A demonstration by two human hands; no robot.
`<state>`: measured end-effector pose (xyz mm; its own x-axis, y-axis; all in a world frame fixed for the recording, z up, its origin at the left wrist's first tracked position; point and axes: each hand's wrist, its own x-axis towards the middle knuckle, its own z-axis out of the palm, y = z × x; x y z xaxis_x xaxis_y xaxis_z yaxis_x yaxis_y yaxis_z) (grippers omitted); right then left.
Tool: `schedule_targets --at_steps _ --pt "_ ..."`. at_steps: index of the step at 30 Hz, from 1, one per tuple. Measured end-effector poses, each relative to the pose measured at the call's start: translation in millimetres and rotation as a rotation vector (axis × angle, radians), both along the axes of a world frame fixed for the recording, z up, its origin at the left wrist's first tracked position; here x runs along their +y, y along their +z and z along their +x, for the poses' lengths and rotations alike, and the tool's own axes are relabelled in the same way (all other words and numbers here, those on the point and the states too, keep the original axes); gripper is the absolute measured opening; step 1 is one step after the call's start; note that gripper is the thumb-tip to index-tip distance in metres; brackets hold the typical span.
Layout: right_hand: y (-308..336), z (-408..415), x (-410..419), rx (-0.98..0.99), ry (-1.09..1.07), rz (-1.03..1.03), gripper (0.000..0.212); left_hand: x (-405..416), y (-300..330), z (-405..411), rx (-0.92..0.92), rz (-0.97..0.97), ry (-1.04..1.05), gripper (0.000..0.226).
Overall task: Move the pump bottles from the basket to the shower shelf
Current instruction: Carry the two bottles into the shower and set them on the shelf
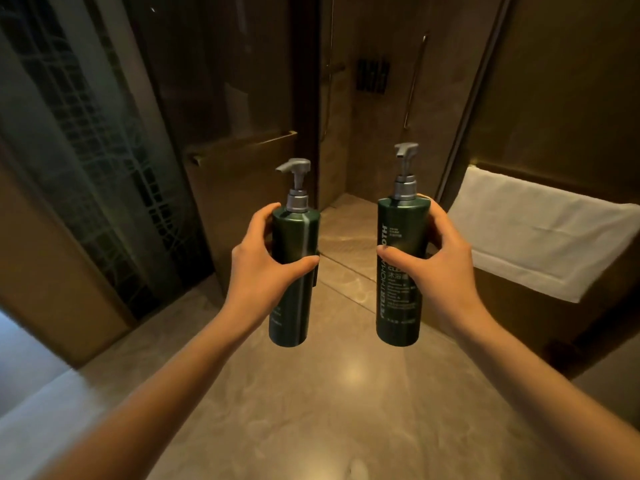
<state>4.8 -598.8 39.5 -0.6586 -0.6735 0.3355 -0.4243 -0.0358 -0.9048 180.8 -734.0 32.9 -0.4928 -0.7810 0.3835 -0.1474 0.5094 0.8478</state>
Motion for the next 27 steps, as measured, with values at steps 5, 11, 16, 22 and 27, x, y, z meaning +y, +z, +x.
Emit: schedule_targets --at_steps 5,11,16,22,27 --pt "3.8 -91.0 -96.3 0.026 0.021 -0.037 0.078 -90.2 19.0 -102.1 -0.005 -0.057 -0.017 0.083" --pt "28.3 -189.4 -205.7 0.034 0.033 -0.066 0.078 -194.1 40.3 -200.9 0.021 -0.053 0.014 0.083" --pt "7.6 -252.0 -297.1 0.021 0.023 -0.021 0.079 -289.5 22.2 -259.3 -0.002 0.016 0.016 0.082" --pt "3.4 -326.8 -421.4 0.011 -0.046 -0.048 0.077 -425.1 15.3 -347.8 -0.003 0.009 -0.034 0.081" --pt "20.3 -397.2 -506.0 0.003 -0.176 -0.077 0.076 -518.7 32.0 -433.4 0.012 -0.005 -0.145 0.081"
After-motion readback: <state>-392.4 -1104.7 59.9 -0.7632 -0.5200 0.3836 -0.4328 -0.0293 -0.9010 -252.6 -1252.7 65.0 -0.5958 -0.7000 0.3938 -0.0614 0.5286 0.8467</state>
